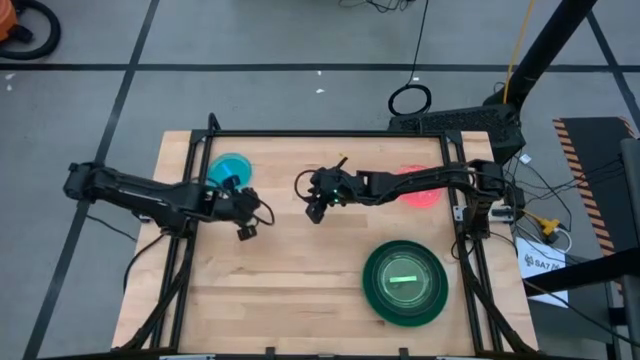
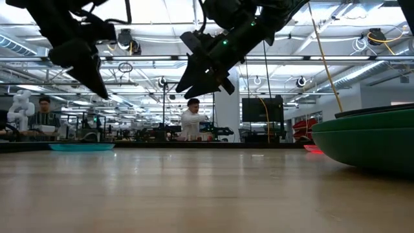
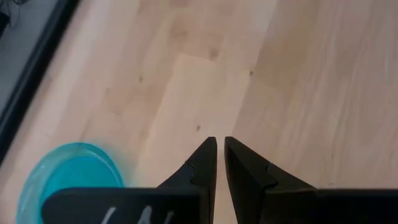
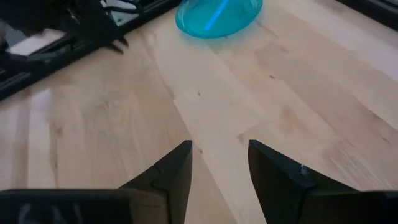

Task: Stack plastic plates
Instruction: Stack the blue plate on top of the light green plate

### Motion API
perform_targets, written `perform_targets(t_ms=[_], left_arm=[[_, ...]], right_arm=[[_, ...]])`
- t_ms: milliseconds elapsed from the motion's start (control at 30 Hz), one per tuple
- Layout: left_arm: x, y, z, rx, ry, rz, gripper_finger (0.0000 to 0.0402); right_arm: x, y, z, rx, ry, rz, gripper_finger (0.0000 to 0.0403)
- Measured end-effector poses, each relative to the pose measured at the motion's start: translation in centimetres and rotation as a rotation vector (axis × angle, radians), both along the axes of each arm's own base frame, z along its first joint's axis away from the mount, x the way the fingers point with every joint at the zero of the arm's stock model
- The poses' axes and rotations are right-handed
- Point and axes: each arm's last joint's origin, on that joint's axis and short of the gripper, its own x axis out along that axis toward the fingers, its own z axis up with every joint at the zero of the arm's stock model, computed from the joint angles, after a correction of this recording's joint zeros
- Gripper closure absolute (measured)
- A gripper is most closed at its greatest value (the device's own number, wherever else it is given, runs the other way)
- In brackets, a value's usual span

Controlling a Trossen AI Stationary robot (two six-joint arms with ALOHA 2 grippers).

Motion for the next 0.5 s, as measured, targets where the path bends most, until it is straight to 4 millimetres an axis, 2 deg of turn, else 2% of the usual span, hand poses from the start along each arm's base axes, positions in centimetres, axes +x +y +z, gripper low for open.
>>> perform_targets(t_ms=[300, 500], left_arm=[[-2.0, 0.8, 1.9, 0.009, -0.088, 0.021, 0.0362], [-2.7, 2.3, 2.1, 0.065, -0.042, 0.065, 0.0362]], right_arm=[[0.0, 0.0, 0.0, -0.013, 0.007, 0.010, 0.0255], [0.0, 0.0, 0.1, -0.019, 0.005, 0.011, 0.0255]])
